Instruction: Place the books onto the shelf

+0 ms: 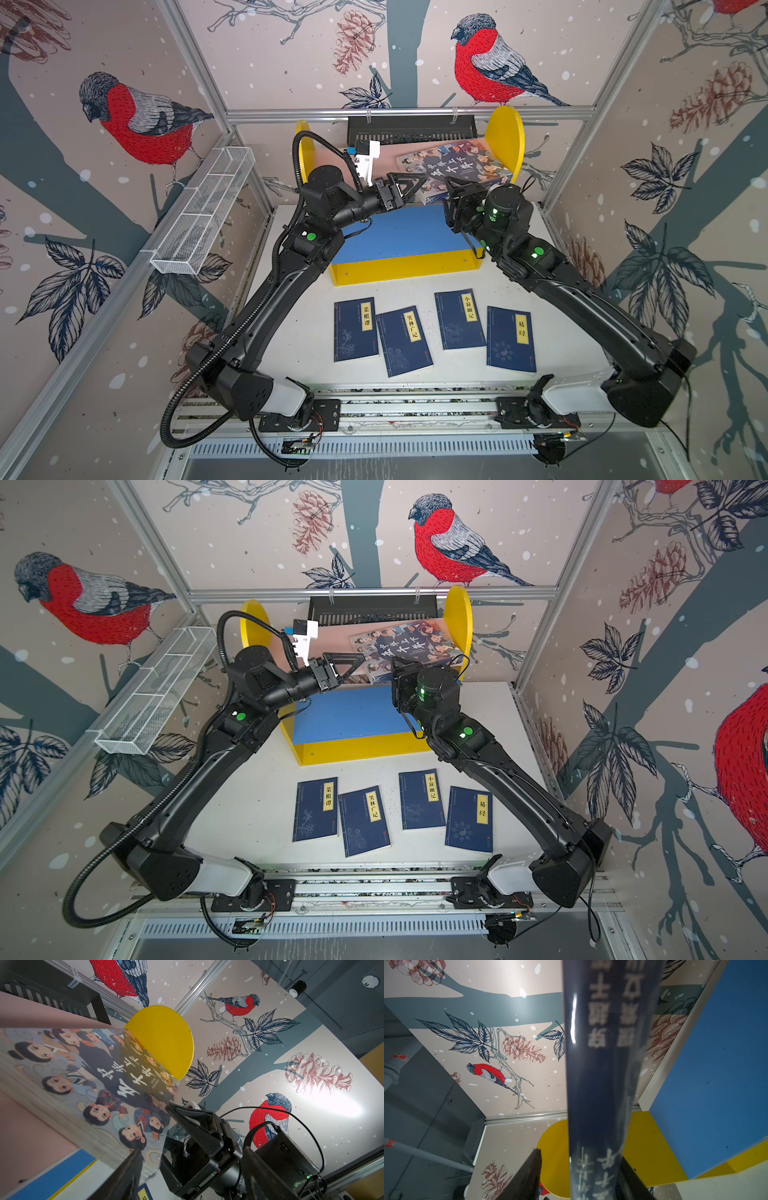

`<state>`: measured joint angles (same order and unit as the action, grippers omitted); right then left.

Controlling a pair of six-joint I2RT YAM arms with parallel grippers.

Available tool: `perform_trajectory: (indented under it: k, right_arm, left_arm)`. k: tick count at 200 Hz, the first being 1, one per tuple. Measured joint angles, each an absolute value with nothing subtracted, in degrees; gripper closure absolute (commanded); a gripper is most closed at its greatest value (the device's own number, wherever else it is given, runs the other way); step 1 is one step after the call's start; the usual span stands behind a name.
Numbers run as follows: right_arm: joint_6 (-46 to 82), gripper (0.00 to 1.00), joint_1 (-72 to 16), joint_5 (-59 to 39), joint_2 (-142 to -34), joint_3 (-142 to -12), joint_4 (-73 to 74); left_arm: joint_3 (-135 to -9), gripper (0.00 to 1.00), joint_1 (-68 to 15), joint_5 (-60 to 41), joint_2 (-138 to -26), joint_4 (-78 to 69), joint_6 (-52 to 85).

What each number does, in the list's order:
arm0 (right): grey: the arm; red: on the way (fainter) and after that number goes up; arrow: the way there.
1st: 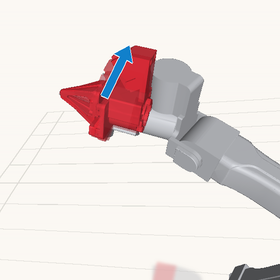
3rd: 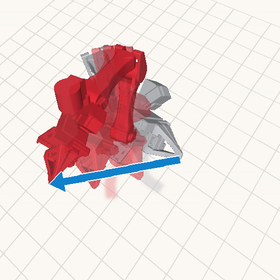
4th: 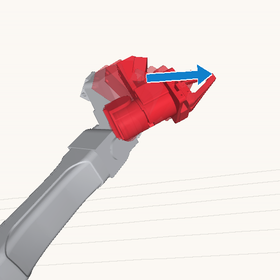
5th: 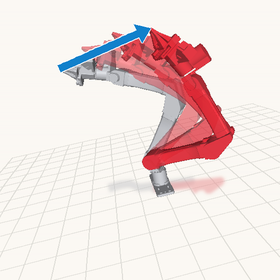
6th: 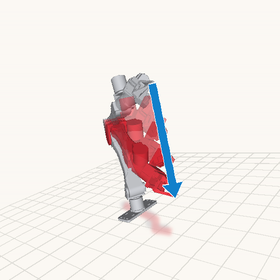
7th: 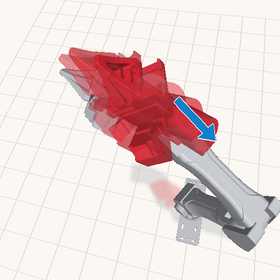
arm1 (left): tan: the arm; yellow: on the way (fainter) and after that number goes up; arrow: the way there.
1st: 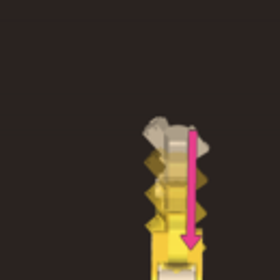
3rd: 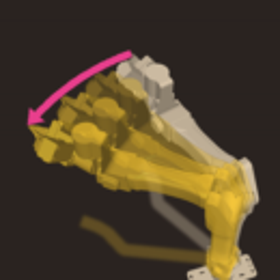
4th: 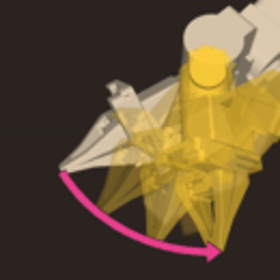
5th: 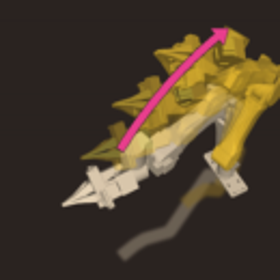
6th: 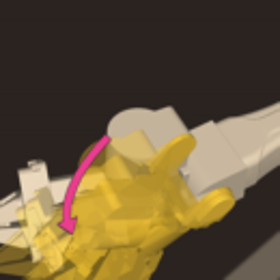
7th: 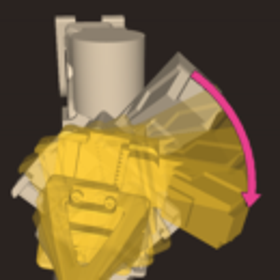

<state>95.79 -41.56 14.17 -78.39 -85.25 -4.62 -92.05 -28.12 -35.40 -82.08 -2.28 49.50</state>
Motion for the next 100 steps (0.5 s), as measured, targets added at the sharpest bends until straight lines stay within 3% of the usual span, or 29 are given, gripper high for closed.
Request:
perform_trajectory:
  k: [50, 100]
  right_arm:
    - [95.9, 0.64, -41.4, 13.6, -79.0, -85.1, -4.6]
    - [96.2, 0.63, -40.8, 12.0, -80.8, -85.1, -2.7]
  left_arm:
    - [-90.7, 0.24, -27.4, -34.7, -81.0, -2.3, 49.2]
    - [-89.5, 0.25, -27.4, -34.7, -80.4, -2.3, 49.1]
